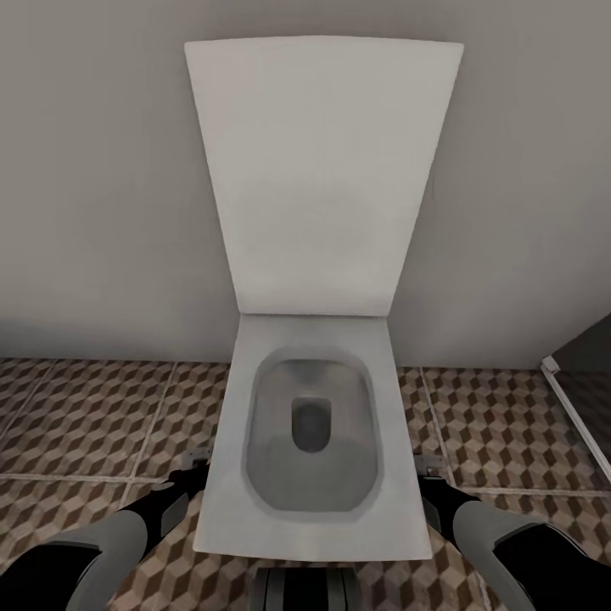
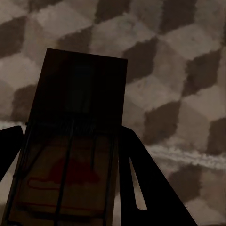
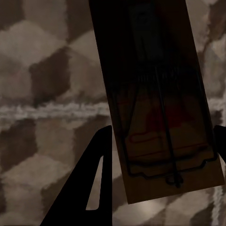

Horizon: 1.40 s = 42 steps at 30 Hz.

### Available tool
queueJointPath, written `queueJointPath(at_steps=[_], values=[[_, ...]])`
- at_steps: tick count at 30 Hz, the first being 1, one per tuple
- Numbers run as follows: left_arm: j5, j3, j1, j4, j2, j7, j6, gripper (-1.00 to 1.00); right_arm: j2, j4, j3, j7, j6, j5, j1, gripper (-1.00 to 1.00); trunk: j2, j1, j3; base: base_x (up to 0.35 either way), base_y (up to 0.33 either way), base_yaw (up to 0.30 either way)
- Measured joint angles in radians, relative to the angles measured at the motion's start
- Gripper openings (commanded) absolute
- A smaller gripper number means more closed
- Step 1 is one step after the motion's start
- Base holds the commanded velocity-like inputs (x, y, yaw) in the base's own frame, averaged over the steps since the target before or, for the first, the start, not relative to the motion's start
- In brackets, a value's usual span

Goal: Take the four mousetraps from the cabinet in the bathroom and place them on the bathroom floor. Make sure all four end up on the same floor surface, and ensure that at least two of them are either under or directly next to the same bathroom sink.

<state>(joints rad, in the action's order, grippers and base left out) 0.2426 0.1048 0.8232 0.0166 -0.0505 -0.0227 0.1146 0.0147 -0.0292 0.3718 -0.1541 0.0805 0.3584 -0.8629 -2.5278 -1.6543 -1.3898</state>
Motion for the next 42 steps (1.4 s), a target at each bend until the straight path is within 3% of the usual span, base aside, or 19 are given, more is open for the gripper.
queueJointPath(at_steps=[13, 26, 42], values=[[0.001, -0.001, 0.000, 0.000, 0.000, 0.006, 0.000, -1.00, 0.001, 0.000, 0.000, -0.001, 0.001, 0.001, 0.000, -1.00, 0.000, 0.000, 0.000, 0.000, 0.000, 0.000], [0.000, -0.001, 0.000, 0.000, 0.000, 0.004, 0.001, -1.00, 0.008, 0.000, -0.002, -0.001, 0.001, 0.003, 0.000, -1.00, -0.003, -0.006, -0.050, 0.000, 0.000, 0.000], [0.000, -0.001, 0.000, 0.000, 0.000, 0.004, 0.003, -1.00, 0.008, -0.001, -0.001, -0.001, 0.001, 0.002, 0.000, -1.00, -0.003, -0.006, -0.050, 0.000, 0.000, 0.000]])
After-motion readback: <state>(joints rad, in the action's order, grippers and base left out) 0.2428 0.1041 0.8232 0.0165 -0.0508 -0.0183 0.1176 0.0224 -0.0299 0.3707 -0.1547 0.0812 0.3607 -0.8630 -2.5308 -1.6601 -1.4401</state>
